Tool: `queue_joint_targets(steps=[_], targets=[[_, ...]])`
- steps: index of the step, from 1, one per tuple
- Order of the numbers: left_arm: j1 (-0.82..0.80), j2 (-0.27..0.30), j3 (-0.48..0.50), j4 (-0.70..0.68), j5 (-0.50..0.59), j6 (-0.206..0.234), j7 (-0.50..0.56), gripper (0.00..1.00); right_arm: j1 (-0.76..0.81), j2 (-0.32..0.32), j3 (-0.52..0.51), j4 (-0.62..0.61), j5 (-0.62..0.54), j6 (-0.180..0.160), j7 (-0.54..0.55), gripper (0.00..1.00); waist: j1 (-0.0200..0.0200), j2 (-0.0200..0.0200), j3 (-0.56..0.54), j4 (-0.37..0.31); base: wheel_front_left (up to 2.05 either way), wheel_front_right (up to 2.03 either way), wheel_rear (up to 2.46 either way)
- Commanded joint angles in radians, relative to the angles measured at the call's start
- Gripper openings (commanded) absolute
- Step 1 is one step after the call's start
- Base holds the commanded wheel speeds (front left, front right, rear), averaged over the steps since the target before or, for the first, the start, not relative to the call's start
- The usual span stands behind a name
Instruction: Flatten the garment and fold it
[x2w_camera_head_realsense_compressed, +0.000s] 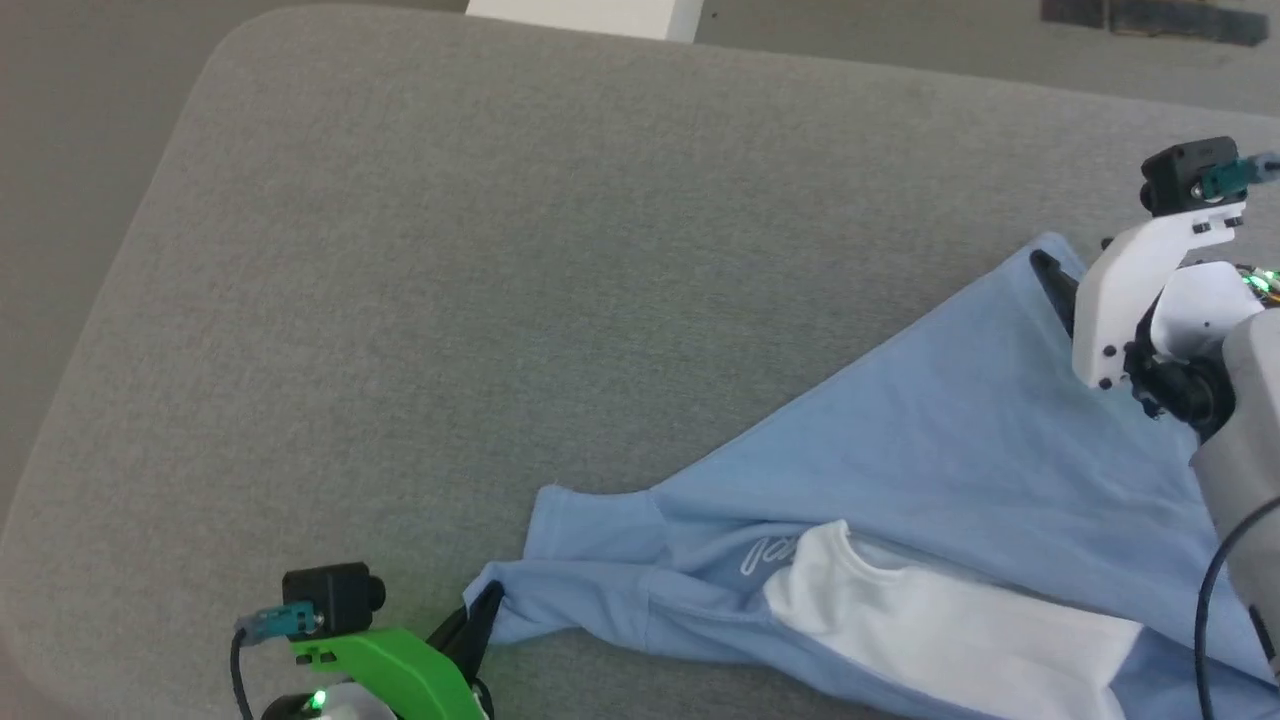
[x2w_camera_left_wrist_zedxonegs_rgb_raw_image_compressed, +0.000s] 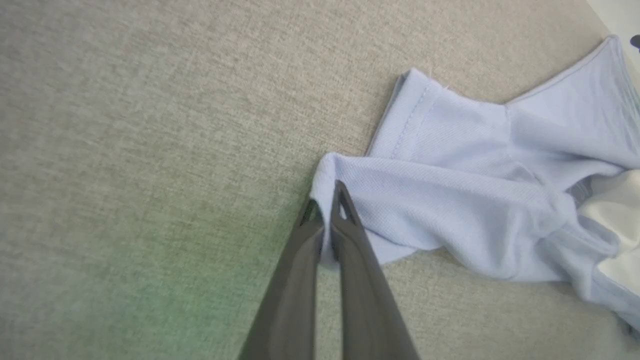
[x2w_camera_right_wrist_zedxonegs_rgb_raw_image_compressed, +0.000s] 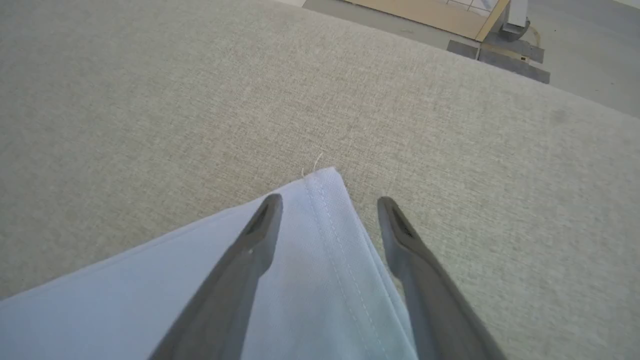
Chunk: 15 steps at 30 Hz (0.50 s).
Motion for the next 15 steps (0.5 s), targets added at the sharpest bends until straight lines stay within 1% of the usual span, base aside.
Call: queue_joint_targets(steps=[1,4,5,6,7,8,9,12,14,15], targets=[[-0.020,-0.003,-0.003,0.009,-0.013,-0.008,-0.007,0.00,-0.027,-0.006,0.002,0.032,-0.002,-0.001,0.032,1.00,0.0000,0.0000,0.038,0.039,0.00,0.00,0.00],[-0.028,-0.010,-0.008,0.023,-0.016,-0.013,-0.015,0.00,-0.058,-0.002,0.009,0.095,-0.013,-0.001,0.119,1.00,0.0000,0.0000,0.045,0.050,0.00,0.00,0.00],[-0.029,-0.011,-0.009,0.027,-0.016,-0.014,-0.017,0.00,-0.066,-0.002,0.016,0.111,-0.017,-0.001,0.151,0.96,0.0000,0.0000,0.046,0.051,0.00,0.00,0.00],[-0.030,-0.013,-0.010,0.030,-0.017,-0.014,-0.019,0.00,-0.071,-0.004,0.025,0.120,-0.022,-0.001,0.174,0.75,0.0000,0.0000,0.046,0.051,0.00,0.00,0.00],[-0.029,-0.014,-0.010,0.032,-0.017,-0.014,-0.021,0.00,-0.075,-0.006,0.034,0.125,-0.028,-0.001,0.195,0.37,0.0000,0.0000,0.045,0.050,0.00,0.00,0.00],[-0.028,-0.014,-0.010,0.034,-0.018,-0.013,-0.022,0.00,-0.077,-0.006,0.040,0.128,-0.030,-0.001,0.206,0.13,0.0000,0.0000,0.043,0.048,0.00,0.00,0.00],[-0.027,-0.014,-0.010,0.035,-0.018,-0.011,-0.022,0.00,-0.075,-0.007,0.051,0.126,-0.032,-0.001,0.213,0.00,0.0000,0.0000,0.038,0.044,0.00,0.00,0.00],[-0.023,-0.011,-0.009,0.034,-0.018,-0.007,-0.020,0.00,-0.055,-0.015,0.072,0.106,-0.040,-0.001,0.182,0.00,0.0000,0.0000,0.020,0.031,0.00,0.00,0.00],[-0.018,-0.008,-0.008,0.033,-0.018,-0.003,-0.019,0.00,-0.030,-0.018,0.061,0.087,-0.039,-0.001,0.106,0.00,0.0000,0.0000,0.000,0.018,0.00,0.00,0.00],[-0.013,-0.006,-0.006,0.032,-0.019,-0.001,-0.017,0.00,-0.011,-0.008,0.044,0.077,-0.028,-0.001,0.052,0.00,0.0000,0.0000,-0.016,0.008,0.00,0.00,0.00]])
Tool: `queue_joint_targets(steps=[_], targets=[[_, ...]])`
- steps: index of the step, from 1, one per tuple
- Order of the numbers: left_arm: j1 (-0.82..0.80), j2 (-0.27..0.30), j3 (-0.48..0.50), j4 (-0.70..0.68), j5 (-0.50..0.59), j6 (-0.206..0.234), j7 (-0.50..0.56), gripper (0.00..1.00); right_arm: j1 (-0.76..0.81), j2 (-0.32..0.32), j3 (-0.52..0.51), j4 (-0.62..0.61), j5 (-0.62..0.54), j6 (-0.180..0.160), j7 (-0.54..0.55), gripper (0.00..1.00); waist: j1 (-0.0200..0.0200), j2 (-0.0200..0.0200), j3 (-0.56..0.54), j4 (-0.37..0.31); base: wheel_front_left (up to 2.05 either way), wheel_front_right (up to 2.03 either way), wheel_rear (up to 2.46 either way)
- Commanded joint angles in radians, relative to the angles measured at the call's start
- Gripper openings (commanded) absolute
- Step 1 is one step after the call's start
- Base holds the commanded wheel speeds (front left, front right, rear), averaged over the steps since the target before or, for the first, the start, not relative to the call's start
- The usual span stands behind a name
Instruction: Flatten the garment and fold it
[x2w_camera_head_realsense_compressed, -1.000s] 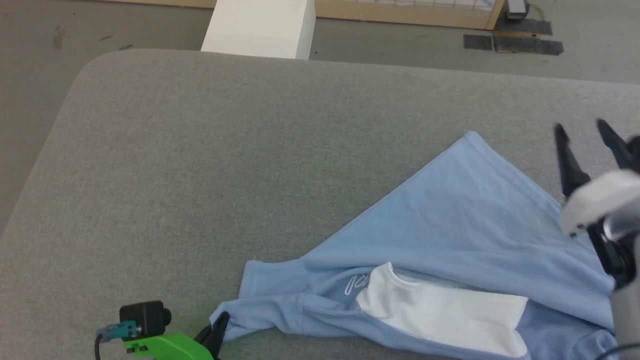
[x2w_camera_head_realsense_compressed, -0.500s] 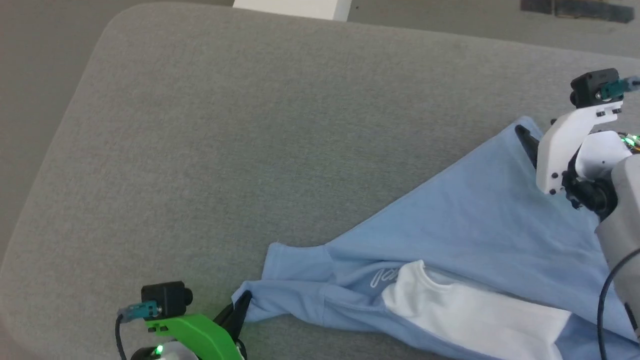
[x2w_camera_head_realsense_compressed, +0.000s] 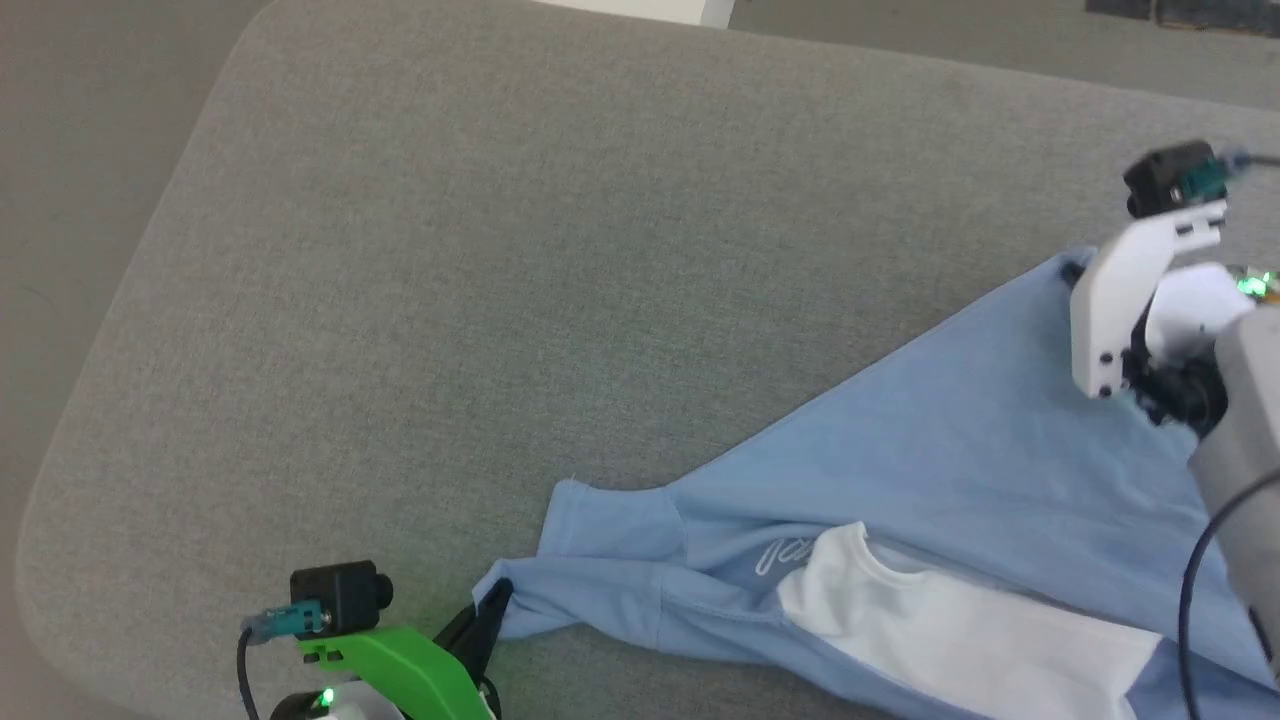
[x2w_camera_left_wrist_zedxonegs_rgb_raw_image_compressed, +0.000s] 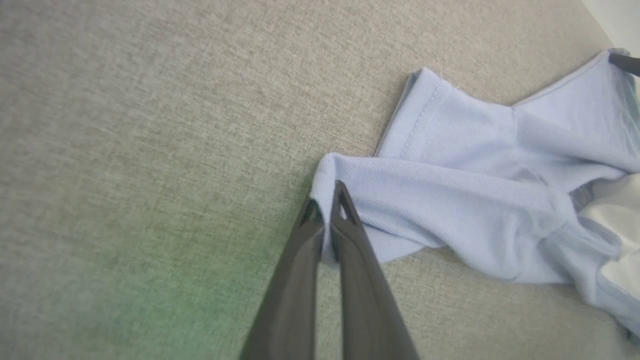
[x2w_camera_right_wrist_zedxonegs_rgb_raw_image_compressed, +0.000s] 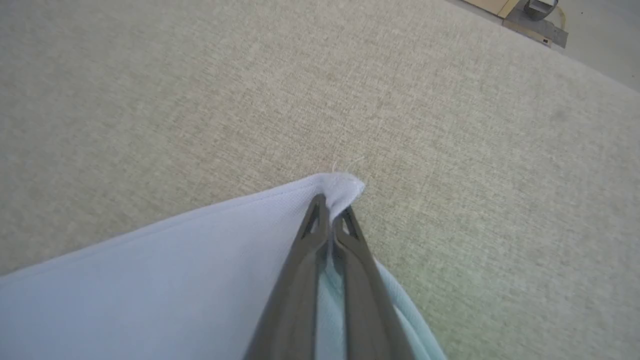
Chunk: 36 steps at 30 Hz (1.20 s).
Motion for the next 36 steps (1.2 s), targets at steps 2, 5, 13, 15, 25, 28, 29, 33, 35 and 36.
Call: queue_joint_targets(steps=[2,5,13,15,25,28,29,33,35,36], targets=[[0.014,0.011,0.005,0.004,-0.010,0.009,0.008,0.00,0.066,0.019,-0.032,-0.016,0.014,-0.001,-0.107,0.00,0.0000,0.0000,-0.055,-0.043,0.00,0.00,0.00],[0.033,0.021,0.013,-0.009,-0.009,0.020,0.010,0.00,0.140,0.041,-0.080,-0.063,0.016,-0.001,-0.282,0.00,0.0000,0.0000,-0.098,-0.071,0.00,0.00,0.00],[0.085,0.050,0.050,-0.055,0.011,0.053,-0.019,0.00,0.409,0.106,-0.233,-0.225,0.006,-0.001,-0.567,0.00,0.0000,0.0000,-0.193,-0.152,0.00,0.00,0.00],[0.089,0.060,0.064,-0.067,0.028,0.059,-0.045,0.00,0.483,0.126,-0.274,-0.282,0.002,-0.001,-0.584,0.00,0.0000,0.0000,-0.208,-0.172,0.00,0.00,0.00],[-0.048,0.123,0.113,-0.129,0.096,0.022,-0.157,0.00,0.715,0.201,-0.423,-0.707,-0.058,-0.001,-0.433,0.00,0.0000,0.0000,-0.252,-0.256,0.00,0.00,0.00],[-0.152,0.142,0.122,-0.153,0.103,0.001,-0.167,0.00,0.702,0.175,-0.434,-0.840,-0.076,-0.001,-0.353,0.00,0.0000,0.0000,-0.260,-0.272,0.00,0.00,0.00],[-0.192,0.150,0.127,-0.162,0.104,-0.005,-0.169,0.00,0.687,0.164,-0.436,-0.886,-0.079,-0.001,-0.320,0.00,0.0000,0.0000,-0.262,-0.278,0.00,0.00,0.00],[-0.337,0.176,0.133,-0.186,0.104,-0.028,-0.152,0.00,0.601,0.097,-0.430,-1.012,-0.100,-0.001,-0.211,0.00,0.0000,0.0000,-0.261,-0.299,0.00,0.00,0.00],[-0.410,0.195,0.130,-0.200,0.113,-0.037,-0.134,0.00,0.543,0.055,-0.416,-1.044,-0.103,-0.001,-0.161,0.00,0.0000,0.0000,-0.256,-0.309,0.00,0.00,0.00],[-0.442,0.199,0.129,-0.206,0.114,-0.040,-0.127,0.00,0.513,0.039,-0.408,-1.053,-0.099,-0.001,-0.141,0.00,0.0000,0.0000,-0.253,-0.313,0.00,0.00,0.00]])
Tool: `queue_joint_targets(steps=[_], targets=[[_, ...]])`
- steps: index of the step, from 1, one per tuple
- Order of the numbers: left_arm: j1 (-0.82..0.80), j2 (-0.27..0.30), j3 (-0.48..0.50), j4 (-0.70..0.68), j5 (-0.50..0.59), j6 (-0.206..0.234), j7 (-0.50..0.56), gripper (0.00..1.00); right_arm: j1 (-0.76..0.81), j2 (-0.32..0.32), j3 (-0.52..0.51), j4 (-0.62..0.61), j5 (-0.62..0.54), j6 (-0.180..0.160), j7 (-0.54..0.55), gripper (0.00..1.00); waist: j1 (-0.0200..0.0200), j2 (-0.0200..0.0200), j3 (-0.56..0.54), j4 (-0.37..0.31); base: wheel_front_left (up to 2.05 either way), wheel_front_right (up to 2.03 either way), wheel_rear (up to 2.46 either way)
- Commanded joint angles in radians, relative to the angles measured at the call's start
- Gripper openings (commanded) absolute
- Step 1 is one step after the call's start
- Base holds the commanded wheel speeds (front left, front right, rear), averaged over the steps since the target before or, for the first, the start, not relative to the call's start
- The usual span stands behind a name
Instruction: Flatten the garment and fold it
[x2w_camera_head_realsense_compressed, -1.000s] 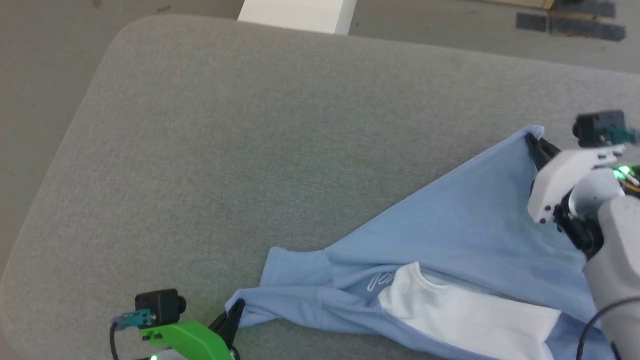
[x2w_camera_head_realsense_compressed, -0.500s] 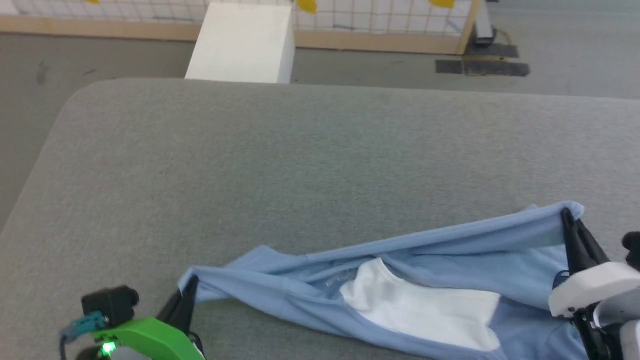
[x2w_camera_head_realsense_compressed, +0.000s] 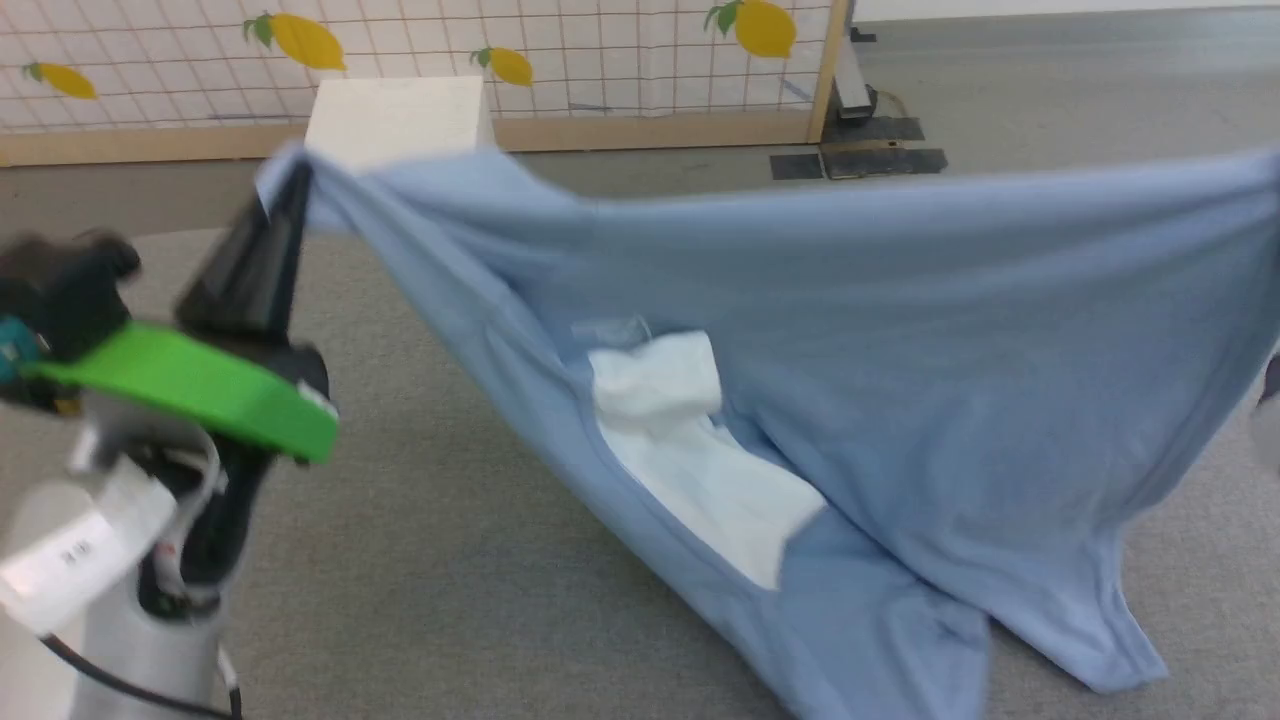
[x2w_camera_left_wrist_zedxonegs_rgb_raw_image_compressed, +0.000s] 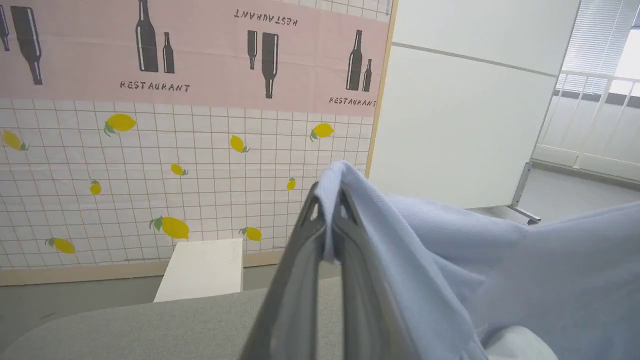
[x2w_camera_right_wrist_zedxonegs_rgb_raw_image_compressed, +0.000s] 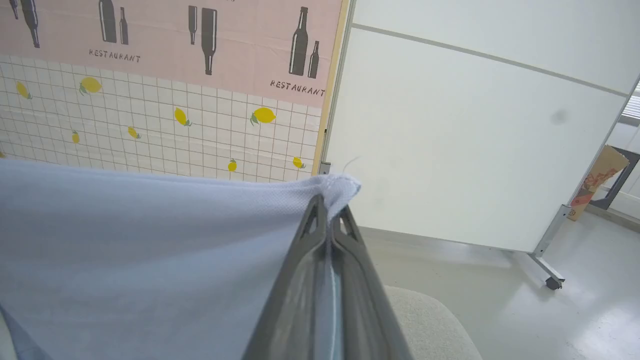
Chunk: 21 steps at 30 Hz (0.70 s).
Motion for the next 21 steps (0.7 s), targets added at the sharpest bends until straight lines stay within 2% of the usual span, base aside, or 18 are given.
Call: queue_joint_targets(steps=[1,6,11,17,21], targets=[[-0.068,0.010,0.004,-0.014,0.005,-0.008,0.010,0.00,-0.061,-0.026,0.016,-0.012,0.004,-0.001,0.028,0.00,0.0000,0.0000,0.010,-0.018,0.00,0.00,0.00],[-0.256,0.024,0.003,0.002,-0.013,-0.025,0.050,0.00,-0.247,-0.097,0.053,0.029,0.015,-0.001,0.102,0.00,0.0000,0.0000,0.041,-0.034,0.00,0.00,0.00],[-0.470,0.037,0.012,0.084,-0.028,-0.036,0.079,0.00,-0.469,-0.139,0.122,0.150,0.012,-0.001,0.143,0.00,0.0000,0.0000,0.111,-0.045,0.00,0.00,0.00],[-0.742,0.040,0.027,0.241,-0.006,-0.021,0.073,0.00,-0.754,-0.140,0.225,0.342,-0.042,-0.001,0.165,0.00,0.0000,0.0000,0.246,-0.053,0.00,0.00,0.00],[-0.915,0.037,0.037,0.340,0.022,0.000,0.039,0.00,-0.936,-0.110,0.245,0.453,-0.102,-0.001,0.146,0.00,0.0000,0.0000,0.344,-0.061,0.00,0.00,0.00]])
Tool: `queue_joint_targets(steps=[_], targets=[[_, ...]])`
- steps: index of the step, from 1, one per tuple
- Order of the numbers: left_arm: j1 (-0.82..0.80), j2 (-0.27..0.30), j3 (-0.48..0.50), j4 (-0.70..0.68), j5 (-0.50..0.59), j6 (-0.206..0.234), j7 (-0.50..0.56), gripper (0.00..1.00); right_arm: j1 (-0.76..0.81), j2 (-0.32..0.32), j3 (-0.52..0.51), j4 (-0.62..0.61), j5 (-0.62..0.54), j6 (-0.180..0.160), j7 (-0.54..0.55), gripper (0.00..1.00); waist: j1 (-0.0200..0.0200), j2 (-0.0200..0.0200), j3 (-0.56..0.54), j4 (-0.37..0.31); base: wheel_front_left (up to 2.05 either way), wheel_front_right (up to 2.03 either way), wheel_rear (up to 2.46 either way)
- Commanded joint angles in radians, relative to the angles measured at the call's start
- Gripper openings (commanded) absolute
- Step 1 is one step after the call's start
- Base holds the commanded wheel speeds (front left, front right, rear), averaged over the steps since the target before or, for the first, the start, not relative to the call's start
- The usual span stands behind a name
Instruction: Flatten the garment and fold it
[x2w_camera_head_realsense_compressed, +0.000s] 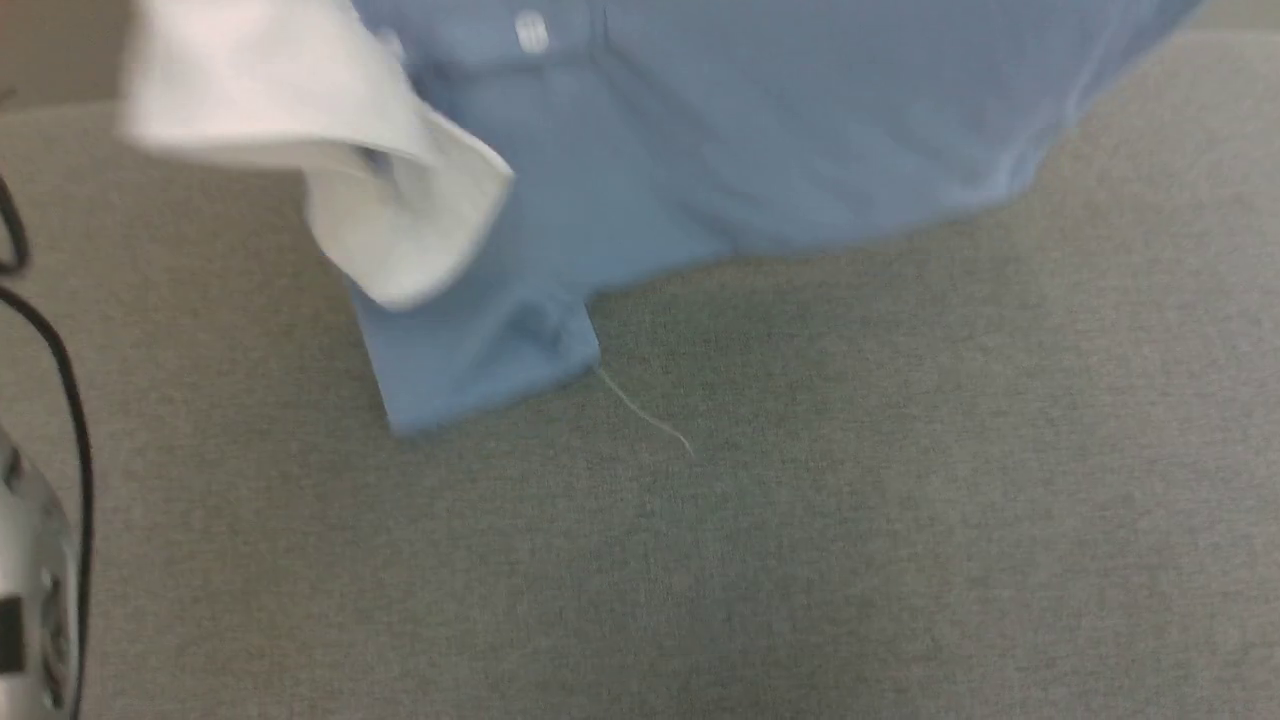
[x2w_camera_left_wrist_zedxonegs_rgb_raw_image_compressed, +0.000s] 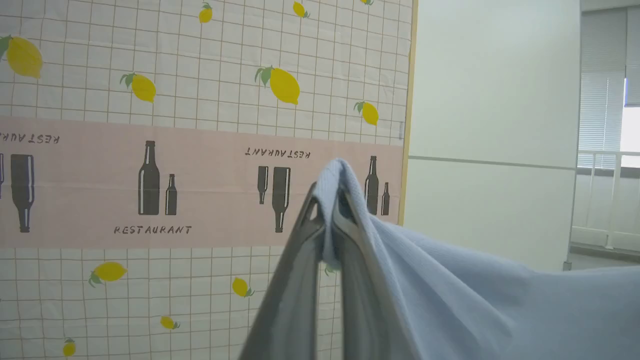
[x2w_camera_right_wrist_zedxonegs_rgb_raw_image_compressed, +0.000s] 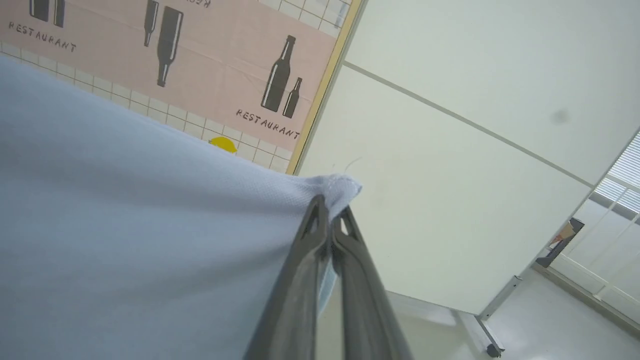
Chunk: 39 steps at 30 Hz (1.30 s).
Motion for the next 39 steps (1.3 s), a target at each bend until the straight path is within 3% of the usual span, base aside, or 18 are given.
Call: queue_joint_targets(steps=[1,9,12,17,23,27,36,39], targets=[[-0.060,0.005,0.011,0.022,0.023,0.010,-0.026,0.00,-0.054,0.013,-0.004,0.027,-0.026,-0.001,-0.016,0.00,-0.0001,-0.0001,0.138,-0.016,0.00,0.00,0.00],[-0.267,0.000,0.035,0.145,0.098,0.024,-0.252,0.00,-0.277,0.111,-0.055,0.162,-0.198,-0.001,-0.205,0.00,-0.0001,-0.0001,0.243,-0.022,0.00,0.00,0.00],[-0.257,0.001,0.030,0.189,0.108,0.011,-0.301,0.00,-0.283,0.133,-0.069,0.201,-0.218,-0.001,-0.266,0.00,-0.0001,-0.0001,0.254,-0.014,0.00,0.00,0.00],[-0.111,0.018,-0.014,0.304,0.114,-0.037,-0.310,0.00,-0.171,0.145,-0.050,0.294,-0.188,-0.001,-0.329,0.00,-0.0001,-0.0001,0.229,0.009,0.00,0.00,0.00],[0.147,0.044,-0.093,0.404,0.096,-0.081,-0.268,0.00,0.055,0.145,0.010,0.376,-0.081,-0.001,-0.364,0.00,-0.0001,-0.0001,0.133,0.034,0.00,0.00,0.00],[0.341,0.073,-0.168,0.405,0.051,-0.096,-0.184,0.00,0.216,0.136,0.047,0.382,-0.002,-0.001,-0.368,0.00,-0.0001,-0.0001,0.050,0.043,0.00,0.00,0.00],[0.824,0.155,-0.296,0.180,-0.147,-0.098,0.091,0.00,0.602,0.127,0.010,0.289,0.094,-0.001,-0.374,0.00,-0.0001,-0.0001,-0.088,0.069,0.00,0.00,0.00],[0.968,0.173,-0.309,0.085,-0.185,-0.063,0.153,0.00,0.726,0.129,-0.019,0.239,0.074,-0.001,-0.375,0.00,-0.0001,-0.0001,-0.114,0.077,0.00,0.00,0.00]])
